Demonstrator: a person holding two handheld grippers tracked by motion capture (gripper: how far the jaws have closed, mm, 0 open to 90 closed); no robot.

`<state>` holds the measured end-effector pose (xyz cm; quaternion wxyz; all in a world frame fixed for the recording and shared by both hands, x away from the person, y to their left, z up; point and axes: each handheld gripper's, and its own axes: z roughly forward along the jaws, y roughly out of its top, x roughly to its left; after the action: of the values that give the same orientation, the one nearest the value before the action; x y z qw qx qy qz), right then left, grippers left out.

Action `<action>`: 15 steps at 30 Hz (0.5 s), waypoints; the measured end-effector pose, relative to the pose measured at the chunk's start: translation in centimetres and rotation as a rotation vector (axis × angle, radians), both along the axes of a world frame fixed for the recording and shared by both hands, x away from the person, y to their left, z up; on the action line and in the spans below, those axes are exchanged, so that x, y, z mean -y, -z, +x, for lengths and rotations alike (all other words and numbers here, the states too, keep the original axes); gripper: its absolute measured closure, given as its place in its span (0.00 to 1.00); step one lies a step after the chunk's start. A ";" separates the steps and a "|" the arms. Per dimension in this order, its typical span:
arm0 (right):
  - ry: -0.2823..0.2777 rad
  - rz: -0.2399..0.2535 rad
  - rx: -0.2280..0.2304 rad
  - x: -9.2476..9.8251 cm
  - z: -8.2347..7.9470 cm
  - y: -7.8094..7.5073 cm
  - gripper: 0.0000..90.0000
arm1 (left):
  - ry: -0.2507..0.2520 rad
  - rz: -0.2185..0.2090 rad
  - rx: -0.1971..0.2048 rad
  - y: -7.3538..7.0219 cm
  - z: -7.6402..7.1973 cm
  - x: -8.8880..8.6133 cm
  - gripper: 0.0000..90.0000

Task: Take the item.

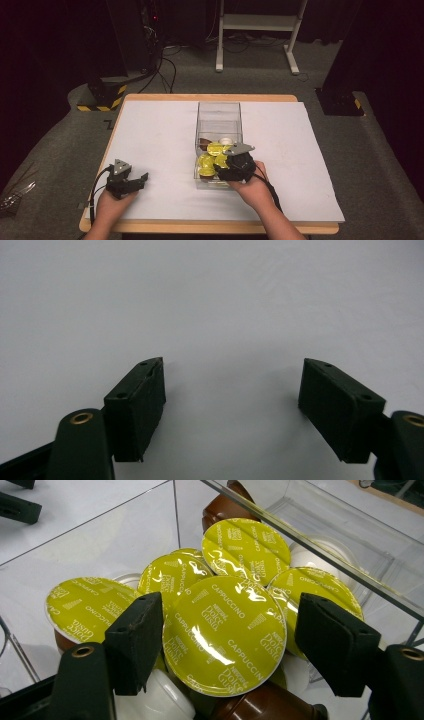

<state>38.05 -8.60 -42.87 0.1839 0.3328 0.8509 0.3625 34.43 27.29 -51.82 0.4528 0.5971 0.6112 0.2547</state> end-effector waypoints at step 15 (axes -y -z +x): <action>-0.013 -0.003 -0.015 -0.3 -0.1 -0.1 0.40 | -0.002 0.004 0.003 0.0 0.0 0.0 0.30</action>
<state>37.96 -8.29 -42.76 0.1756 0.3297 0.8550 0.3597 34.41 27.25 -51.83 0.4523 0.5969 0.6107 0.2572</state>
